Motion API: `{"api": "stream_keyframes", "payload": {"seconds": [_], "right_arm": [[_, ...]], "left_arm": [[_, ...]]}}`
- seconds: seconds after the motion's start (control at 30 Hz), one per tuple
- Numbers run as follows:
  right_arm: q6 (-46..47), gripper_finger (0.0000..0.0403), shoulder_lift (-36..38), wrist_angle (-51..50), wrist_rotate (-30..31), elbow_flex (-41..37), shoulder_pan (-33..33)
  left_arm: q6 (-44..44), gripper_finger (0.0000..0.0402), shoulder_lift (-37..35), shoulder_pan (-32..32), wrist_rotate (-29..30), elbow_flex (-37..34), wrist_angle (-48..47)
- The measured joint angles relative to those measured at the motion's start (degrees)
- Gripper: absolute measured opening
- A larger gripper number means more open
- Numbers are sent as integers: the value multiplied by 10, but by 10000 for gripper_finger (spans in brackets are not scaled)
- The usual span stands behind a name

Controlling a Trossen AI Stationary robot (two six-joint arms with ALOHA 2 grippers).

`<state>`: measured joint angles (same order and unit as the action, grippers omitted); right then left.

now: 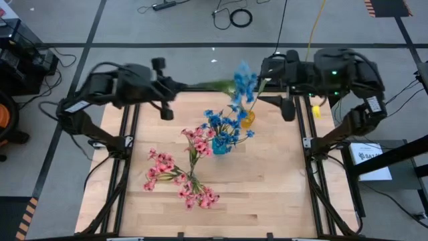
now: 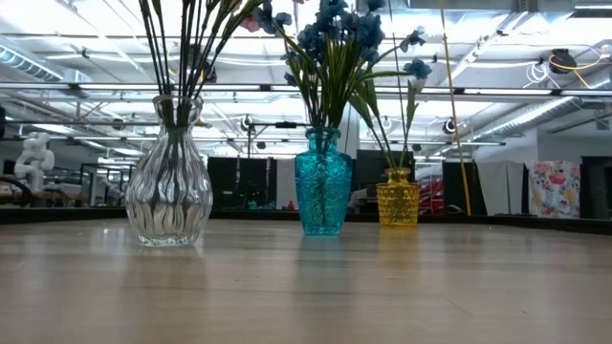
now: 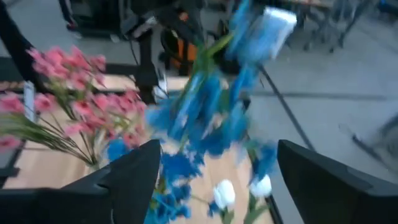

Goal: Sort flowers into vase by color
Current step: Put the blue flowers into the blue vase

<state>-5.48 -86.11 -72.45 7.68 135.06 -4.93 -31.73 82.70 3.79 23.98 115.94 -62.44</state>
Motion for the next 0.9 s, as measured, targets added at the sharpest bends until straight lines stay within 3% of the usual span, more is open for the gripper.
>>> {"api": "stream_keyframes", "payload": {"seconds": [0.2, 0.3, 0.57, 0.77, 0.9], "right_arm": [[-35, 313, 7, 31, -2, -1, 22], [-62, 312, 0, 95, -16, -20, 21], [-135, 312, -12, 468, -136, -199, 28], [-155, 312, -13, 751, -135, -340, 36], [-142, 312, -4, 827, -97, -386, 35]], "left_arm": [[43, 13, -53, 0, -53, 0, 80], [67, 13, -65, 0, -102, 1, 135], [130, 13, -39, -1, -206, -8, 229], [148, 13, -27, -17, -222, -54, 285], [148, 13, -33, -30, -222, -72, 298]]}}
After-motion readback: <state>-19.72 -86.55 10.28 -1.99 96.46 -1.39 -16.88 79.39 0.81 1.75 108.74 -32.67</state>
